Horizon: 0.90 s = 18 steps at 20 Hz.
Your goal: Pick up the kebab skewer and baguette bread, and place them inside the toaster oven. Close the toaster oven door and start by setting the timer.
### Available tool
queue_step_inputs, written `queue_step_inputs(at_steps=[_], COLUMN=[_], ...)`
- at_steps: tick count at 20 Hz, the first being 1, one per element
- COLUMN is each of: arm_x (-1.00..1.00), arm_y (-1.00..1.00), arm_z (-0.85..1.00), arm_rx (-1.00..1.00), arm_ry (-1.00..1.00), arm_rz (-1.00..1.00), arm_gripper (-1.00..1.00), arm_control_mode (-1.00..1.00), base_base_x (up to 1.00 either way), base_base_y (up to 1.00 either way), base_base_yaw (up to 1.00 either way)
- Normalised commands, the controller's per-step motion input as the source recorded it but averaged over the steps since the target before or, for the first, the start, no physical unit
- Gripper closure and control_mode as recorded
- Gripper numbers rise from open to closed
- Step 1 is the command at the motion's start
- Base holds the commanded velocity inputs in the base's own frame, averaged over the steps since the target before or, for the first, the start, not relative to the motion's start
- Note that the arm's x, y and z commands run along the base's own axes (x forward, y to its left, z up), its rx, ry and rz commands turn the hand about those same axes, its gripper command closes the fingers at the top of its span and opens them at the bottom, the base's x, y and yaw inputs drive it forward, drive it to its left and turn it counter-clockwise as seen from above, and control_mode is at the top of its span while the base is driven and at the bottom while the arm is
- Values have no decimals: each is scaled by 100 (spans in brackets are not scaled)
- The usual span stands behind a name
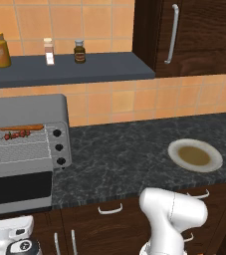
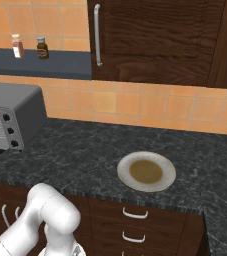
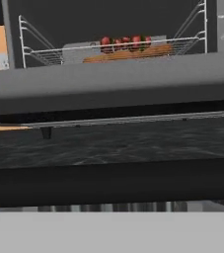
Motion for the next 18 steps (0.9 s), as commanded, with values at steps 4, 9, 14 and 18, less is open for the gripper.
queue_step_inputs(at_steps=[4,9,14,18], arm_x=[29,28,34,7], arm_y=[0,0,0,4], arm_z=[0,2,10,1], arm_rx=[0,0,0,0], arm_ry=[-8,-9,-8,-2], arm_rz=[0,0,0,0], arm_gripper=[-100,-100,-100,-100], arm_control_mode=[-100,-100,-100,-100], base_base_x=[0,0,0,0], base_base_y=[0,0,0,0], base_base_yaw=[0,0,0,0])
